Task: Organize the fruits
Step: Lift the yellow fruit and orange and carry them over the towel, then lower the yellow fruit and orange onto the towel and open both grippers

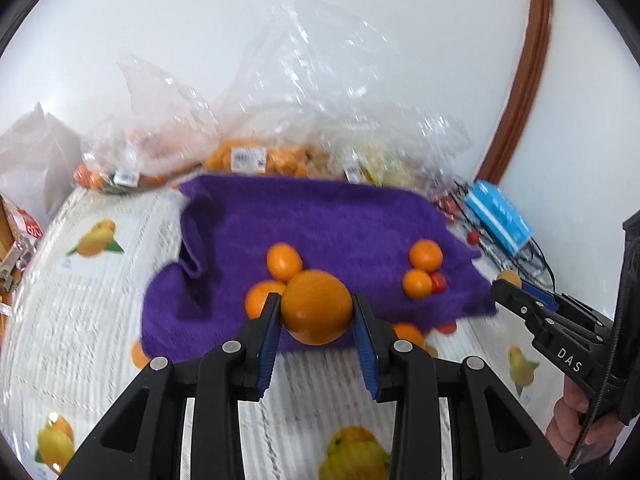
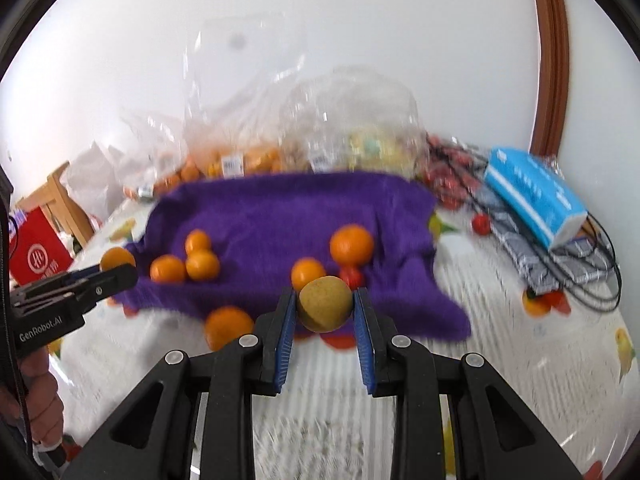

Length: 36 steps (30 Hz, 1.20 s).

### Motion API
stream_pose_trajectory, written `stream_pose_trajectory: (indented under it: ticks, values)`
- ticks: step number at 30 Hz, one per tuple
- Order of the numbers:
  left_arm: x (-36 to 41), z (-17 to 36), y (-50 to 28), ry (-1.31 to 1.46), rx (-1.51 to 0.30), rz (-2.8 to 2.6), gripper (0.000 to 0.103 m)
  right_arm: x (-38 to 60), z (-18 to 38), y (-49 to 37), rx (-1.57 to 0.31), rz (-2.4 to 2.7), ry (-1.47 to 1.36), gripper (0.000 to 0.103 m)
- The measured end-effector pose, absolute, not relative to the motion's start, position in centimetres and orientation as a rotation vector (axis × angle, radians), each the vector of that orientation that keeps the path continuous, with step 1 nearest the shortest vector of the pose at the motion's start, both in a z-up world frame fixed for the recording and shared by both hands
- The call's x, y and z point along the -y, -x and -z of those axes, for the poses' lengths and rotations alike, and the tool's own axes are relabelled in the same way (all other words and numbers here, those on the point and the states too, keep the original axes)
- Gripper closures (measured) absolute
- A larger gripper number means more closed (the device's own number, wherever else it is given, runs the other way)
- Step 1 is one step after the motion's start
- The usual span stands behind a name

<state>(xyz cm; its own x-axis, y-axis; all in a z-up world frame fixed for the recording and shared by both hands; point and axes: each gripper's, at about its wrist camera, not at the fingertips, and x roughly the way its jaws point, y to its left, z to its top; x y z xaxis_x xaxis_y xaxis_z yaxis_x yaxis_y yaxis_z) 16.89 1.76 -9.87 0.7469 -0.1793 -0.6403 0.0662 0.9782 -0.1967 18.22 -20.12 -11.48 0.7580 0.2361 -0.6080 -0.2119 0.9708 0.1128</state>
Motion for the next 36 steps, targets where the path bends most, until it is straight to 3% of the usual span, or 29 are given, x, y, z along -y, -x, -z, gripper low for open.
stream_pose_trajectory:
  ticks: [9, 19, 36]
  values:
    - [-3.6, 7.3, -19.9, 0.189, -0.647, 0.091, 0.070, 19.0, 8.4, -20.6, -0.589, -0.260, -0.042, 0.075]
    - [-4.2, 8.2, -23.5, 0.177, -0.628, 0.059, 0.070, 17.9, 7.6, -24.2, -0.575, -0.297, -0.054, 0.075]
    - [-5.5, 12.5, -24.9, 0.226, -0.690, 0.062, 0.070, 19.0, 12.1, -26.7, -0.652, -0.269, -0.070, 0.075]
